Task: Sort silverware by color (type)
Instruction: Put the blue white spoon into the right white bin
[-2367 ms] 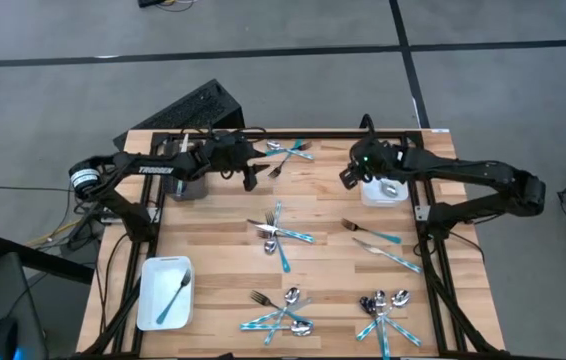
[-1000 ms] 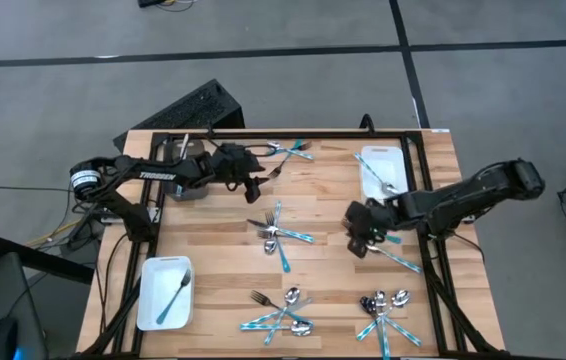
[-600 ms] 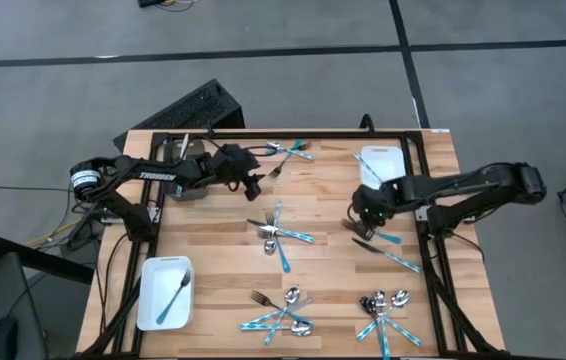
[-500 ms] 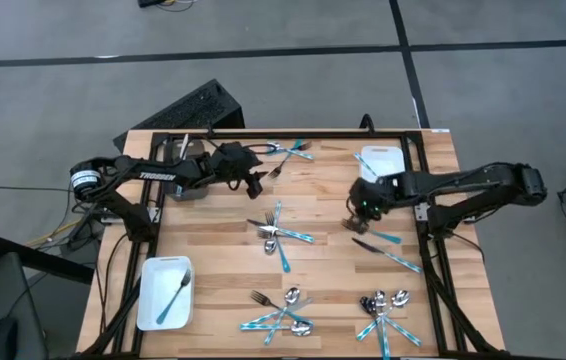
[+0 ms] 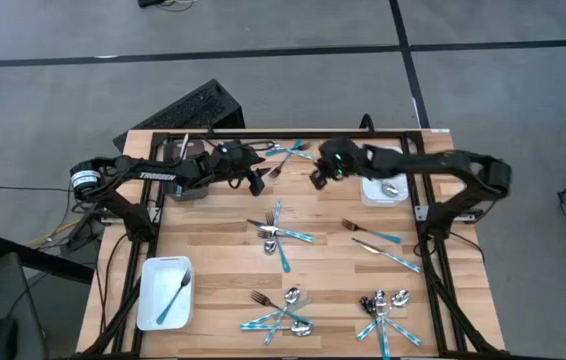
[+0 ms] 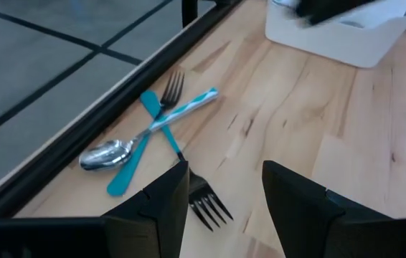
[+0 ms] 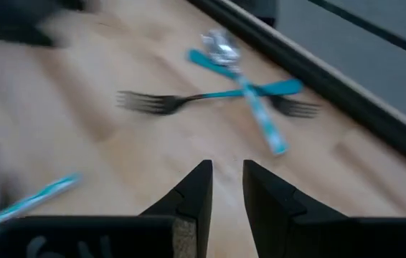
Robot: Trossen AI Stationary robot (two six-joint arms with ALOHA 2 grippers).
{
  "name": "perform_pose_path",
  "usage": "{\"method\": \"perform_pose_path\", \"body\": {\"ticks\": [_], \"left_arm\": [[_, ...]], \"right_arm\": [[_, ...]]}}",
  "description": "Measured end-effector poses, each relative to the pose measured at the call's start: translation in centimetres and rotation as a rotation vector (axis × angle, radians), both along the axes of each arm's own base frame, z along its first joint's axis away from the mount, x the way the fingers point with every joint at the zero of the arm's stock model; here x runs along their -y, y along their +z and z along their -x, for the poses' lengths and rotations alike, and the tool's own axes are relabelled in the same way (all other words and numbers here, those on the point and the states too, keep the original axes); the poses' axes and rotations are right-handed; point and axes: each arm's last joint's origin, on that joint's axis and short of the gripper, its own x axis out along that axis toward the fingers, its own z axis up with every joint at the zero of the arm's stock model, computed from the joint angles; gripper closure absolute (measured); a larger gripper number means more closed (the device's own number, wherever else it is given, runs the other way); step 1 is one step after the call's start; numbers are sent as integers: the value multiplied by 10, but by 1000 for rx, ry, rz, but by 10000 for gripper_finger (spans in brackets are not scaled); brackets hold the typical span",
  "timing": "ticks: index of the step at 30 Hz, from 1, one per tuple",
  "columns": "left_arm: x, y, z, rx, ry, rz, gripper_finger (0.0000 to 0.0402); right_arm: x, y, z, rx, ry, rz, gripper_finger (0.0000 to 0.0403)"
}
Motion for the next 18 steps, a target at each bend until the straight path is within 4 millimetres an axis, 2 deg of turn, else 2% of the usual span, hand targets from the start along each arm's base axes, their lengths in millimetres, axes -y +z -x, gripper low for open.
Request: {"method": "perform_pose_path", "body": {"ticks": [4, 8, 14, 18], "left_arm": [[4, -2, 0, -19, -15, 13, 237], [8, -4, -1, -55, -40, 2, 237], [11, -5, -2, -83, -44, -30, 237], [9, -5, -1, -98, -17, -59, 237]], "right_arm": [[39, -14, -18, -148, -23, -11, 300], [64, -22, -35, -279, 53, -54, 297], [77, -28, -55, -370, 134, -75, 263], [81, -36, -61, -406, 147, -96, 233]]}}
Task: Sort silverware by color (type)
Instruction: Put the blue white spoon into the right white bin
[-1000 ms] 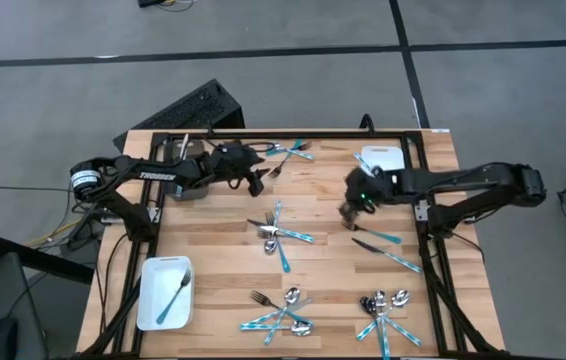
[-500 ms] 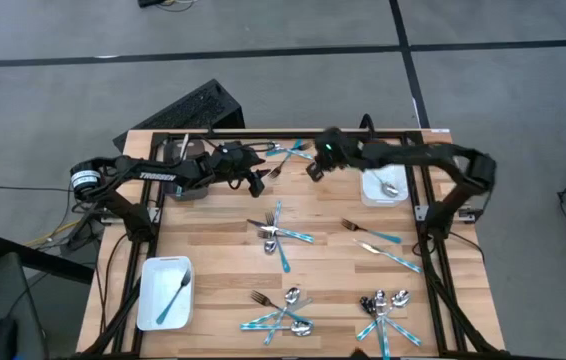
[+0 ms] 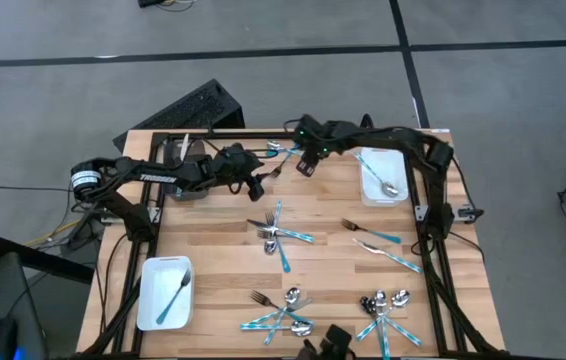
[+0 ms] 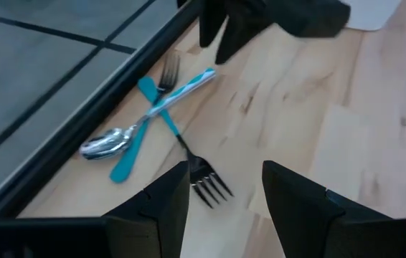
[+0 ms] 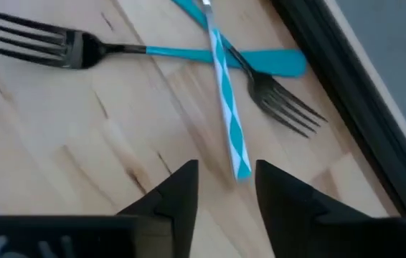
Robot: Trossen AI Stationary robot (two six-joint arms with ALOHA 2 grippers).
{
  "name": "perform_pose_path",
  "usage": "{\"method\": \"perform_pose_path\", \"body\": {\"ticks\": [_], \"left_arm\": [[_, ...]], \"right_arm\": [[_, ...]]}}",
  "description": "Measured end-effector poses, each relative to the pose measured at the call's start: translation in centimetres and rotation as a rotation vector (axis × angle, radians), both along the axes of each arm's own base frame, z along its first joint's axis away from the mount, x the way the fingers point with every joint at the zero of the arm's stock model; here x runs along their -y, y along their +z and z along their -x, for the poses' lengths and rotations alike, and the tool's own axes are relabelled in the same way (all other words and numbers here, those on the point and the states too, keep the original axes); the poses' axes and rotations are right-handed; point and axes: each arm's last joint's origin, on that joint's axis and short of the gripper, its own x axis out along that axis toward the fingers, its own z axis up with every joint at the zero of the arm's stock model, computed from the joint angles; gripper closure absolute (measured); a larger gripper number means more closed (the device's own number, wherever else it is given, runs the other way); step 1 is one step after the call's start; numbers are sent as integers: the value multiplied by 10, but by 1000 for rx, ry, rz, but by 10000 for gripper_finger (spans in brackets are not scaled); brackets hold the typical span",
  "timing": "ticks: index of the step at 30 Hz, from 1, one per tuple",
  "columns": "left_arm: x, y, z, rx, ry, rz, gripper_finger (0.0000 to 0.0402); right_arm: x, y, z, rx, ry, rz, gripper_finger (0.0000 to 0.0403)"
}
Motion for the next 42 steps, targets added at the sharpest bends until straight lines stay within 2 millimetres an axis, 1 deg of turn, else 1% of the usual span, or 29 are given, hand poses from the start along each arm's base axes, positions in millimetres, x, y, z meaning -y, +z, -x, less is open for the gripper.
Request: {"method": "perform_pose_path", "body": {"ticks": [4, 9, 13, 21, 24, 26, 29, 32, 33, 35, 37, 39, 42], "left_arm": [[0, -2, 0, -20, 19, -7, 237], [0, -2, 0, -23, 16, -12, 237], [0, -2, 0, -23, 16, -12, 237], [0, -1, 0, -11, 16, -18, 237], [-1, -1, -1, -6, 16, -20, 237], [-1, -1, -1, -6, 16, -20, 237], [-1, -1, -1, -5, 16, -20, 237], [-1, -1, -1, -6, 16, -20, 237], [-1, -1, -1, -5, 17, -19, 237], [0, -1, 0, -11, 16, -17, 237], [0, -2, 0, -23, 16, -13, 237], [0, -4, 2, -46, 23, -7, 237], [0, -8, 5, -101, 56, -10, 237]], "right_arm": [[5, -14, -1, -36, -10, -22, 215], [18, -34, 2, -72, -41, -48, 219], [28, -39, 7, -68, -63, -64, 228], [41, -39, 12, 28, -38, -139, 242], [40, -39, 11, 30, -33, -143, 248], [39, -39, 10, 30, -29, -143, 260], [36, -39, 8, 31, -18, -146, 294], [31, -39, 5, 32, -18, -154, 343], [29, -39, 3, 42, -40, -166, 349], [26, -37, 2, 85, -75, -230, 350], [21, -30, 5, 96, -80, -292, 350], [15, -17, 8, 94, -79, -300, 350], [-2, 4, 20, 84, -63, -304, 350]]}}
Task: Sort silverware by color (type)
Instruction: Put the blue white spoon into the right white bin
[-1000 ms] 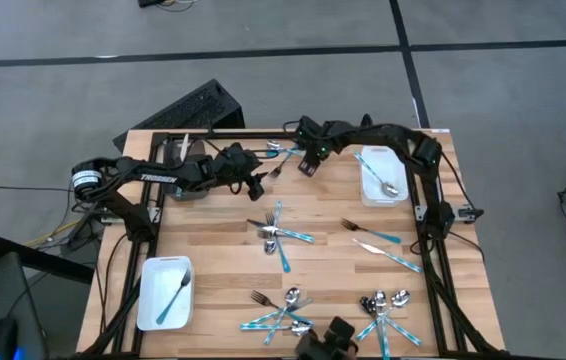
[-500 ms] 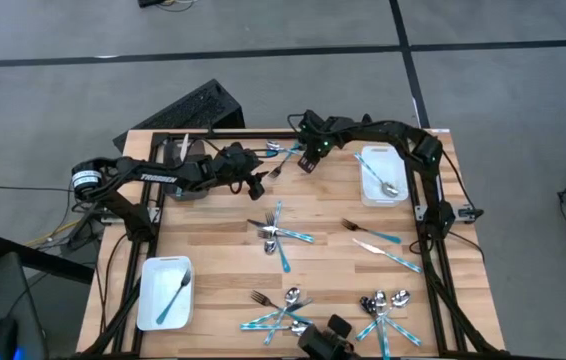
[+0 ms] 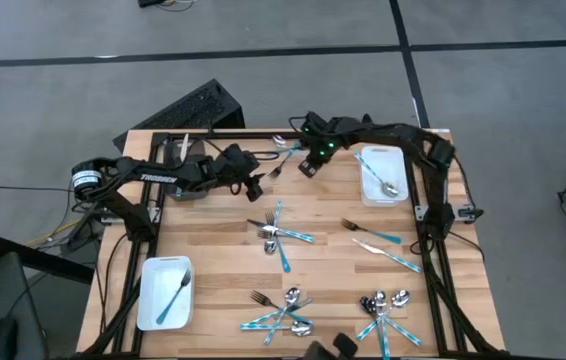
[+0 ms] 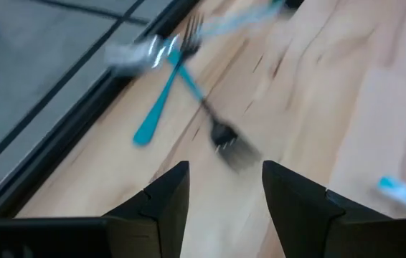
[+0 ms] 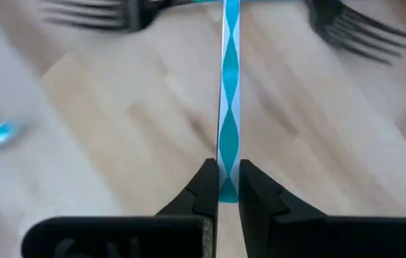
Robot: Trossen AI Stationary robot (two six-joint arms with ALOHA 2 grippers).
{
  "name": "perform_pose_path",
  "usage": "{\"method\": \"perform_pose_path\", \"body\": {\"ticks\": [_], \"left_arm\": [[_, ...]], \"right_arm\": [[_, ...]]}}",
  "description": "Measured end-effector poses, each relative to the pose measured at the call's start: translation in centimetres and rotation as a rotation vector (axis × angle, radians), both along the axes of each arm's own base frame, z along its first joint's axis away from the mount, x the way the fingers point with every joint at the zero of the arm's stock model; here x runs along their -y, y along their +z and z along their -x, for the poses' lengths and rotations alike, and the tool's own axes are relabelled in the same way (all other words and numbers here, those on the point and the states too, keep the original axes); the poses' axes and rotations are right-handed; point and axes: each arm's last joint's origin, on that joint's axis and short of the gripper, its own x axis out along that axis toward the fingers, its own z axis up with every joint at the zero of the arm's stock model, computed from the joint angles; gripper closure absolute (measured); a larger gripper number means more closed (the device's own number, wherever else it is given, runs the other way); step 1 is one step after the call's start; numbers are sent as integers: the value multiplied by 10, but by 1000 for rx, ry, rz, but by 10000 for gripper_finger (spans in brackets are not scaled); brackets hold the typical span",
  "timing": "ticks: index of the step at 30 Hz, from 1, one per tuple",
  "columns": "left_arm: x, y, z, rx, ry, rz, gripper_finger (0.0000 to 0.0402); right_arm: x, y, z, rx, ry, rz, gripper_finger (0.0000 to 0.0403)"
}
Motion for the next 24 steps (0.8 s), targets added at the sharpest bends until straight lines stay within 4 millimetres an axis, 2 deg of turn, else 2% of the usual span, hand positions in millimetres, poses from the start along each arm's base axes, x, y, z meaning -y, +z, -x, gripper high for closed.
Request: {"method": "perform_pose_path", "body": {"ticks": [5, 8, 12, 15, 19, 24], "left_arm": [[1, -6, 6, -78, 58, 16, 237], [1, -6, 6, -79, 59, 18, 237], [0, -4, 4, -50, 58, 6, 237], [0, -2, 3, -28, 52, 1, 237], [-1, 0, 1, -6, 49, -11, 237], [-2, 3, -1, 34, 39, -21, 237]], "right_arm": [[-37, 40, 39, 68, 1, 44, 350], [-61, 51, 73, 82, -70, 118, 350], [-92, 50, 119, 32, -194, 213, 350], [-117, 42, 147, -3, -257, 229, 350], [-142, 40, 175, -20, -298, 261, 350], [-159, 39, 199, -68, -386, 250, 349]]}}
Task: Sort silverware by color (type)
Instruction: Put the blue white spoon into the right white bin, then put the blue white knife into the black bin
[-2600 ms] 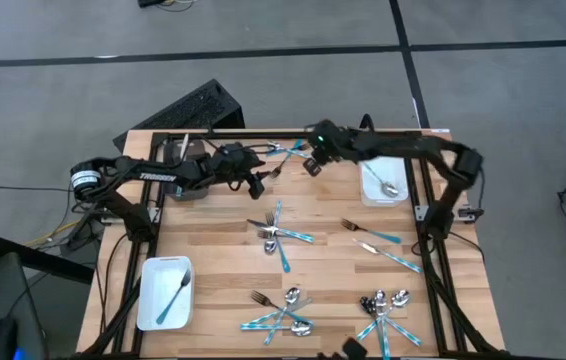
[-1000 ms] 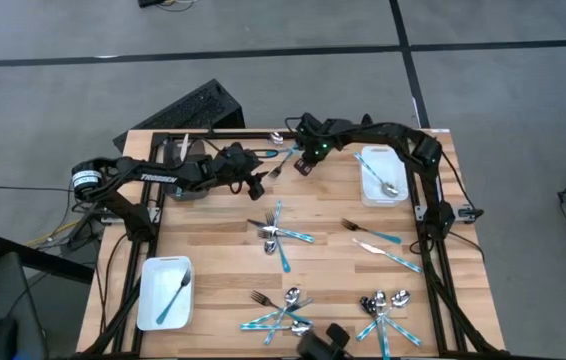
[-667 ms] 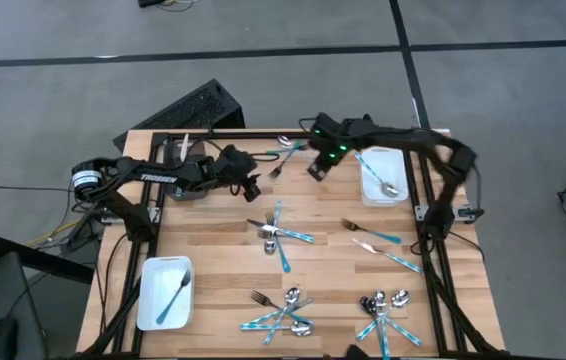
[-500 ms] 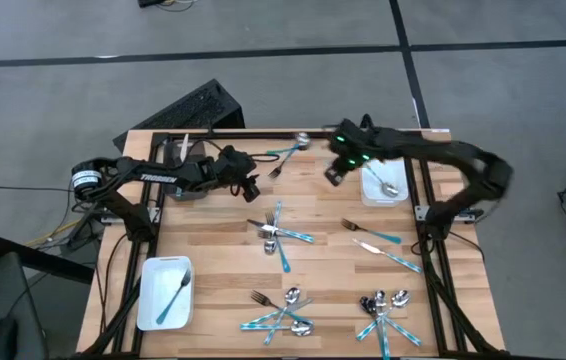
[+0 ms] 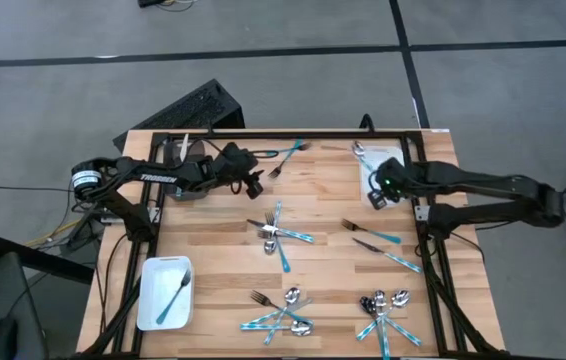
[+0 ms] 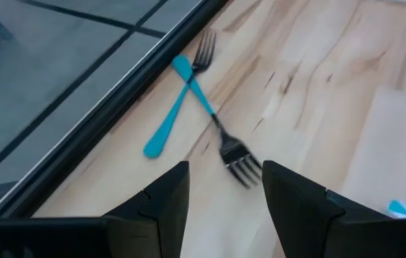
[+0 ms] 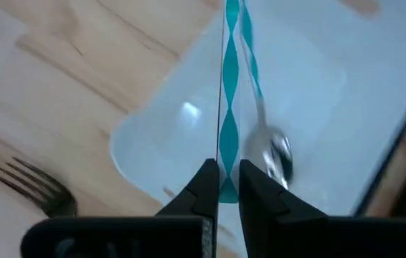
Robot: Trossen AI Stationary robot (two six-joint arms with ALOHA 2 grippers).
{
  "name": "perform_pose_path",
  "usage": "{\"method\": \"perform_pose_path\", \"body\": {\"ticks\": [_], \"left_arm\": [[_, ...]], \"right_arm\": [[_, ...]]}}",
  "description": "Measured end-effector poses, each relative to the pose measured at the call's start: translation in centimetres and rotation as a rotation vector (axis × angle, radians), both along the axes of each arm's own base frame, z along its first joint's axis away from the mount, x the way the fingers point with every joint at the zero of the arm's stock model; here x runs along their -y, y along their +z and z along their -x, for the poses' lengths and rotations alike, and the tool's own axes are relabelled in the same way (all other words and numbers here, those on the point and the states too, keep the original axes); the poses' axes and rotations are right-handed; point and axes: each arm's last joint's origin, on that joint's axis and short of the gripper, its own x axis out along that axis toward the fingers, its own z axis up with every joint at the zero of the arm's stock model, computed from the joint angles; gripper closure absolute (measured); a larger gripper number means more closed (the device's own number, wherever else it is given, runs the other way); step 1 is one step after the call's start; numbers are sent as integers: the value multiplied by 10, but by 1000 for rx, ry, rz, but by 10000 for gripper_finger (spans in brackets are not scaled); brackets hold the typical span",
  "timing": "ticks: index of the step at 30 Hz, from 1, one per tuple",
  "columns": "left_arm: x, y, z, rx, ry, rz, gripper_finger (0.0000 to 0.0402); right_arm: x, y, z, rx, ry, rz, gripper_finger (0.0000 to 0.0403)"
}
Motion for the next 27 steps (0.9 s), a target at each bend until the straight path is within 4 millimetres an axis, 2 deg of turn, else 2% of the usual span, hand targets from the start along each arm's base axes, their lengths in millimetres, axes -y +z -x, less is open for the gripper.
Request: {"method": "perform_pose_path", "body": {"ticks": [2, 9, 12, 17, 22, 27], "left_arm": [[0, 1, -1, 23, -10, 7, 237], [-1, 4, -3, 79, 9, 23, 237], [2, 3, -4, 88, -14, 57, 237], [14, 4, -9, 109, -96, 85, 237], [34, 6, -18, 125, -214, 89, 237], [54, 6, -23, 114, -289, 82, 237]], "right_arm": [[-3, 0, 5, -3, -47, -17, 331], [-4, 1, 6, -27, -78, 43, 190], [-7, 1, 5, 9, -126, 52, 156], [-21, 3, -15, 186, -71, 104, 155], [-43, -9, -46, 406, 89, 111, 167], [-62, -24, -64, 445, 181, 90, 175]]}}
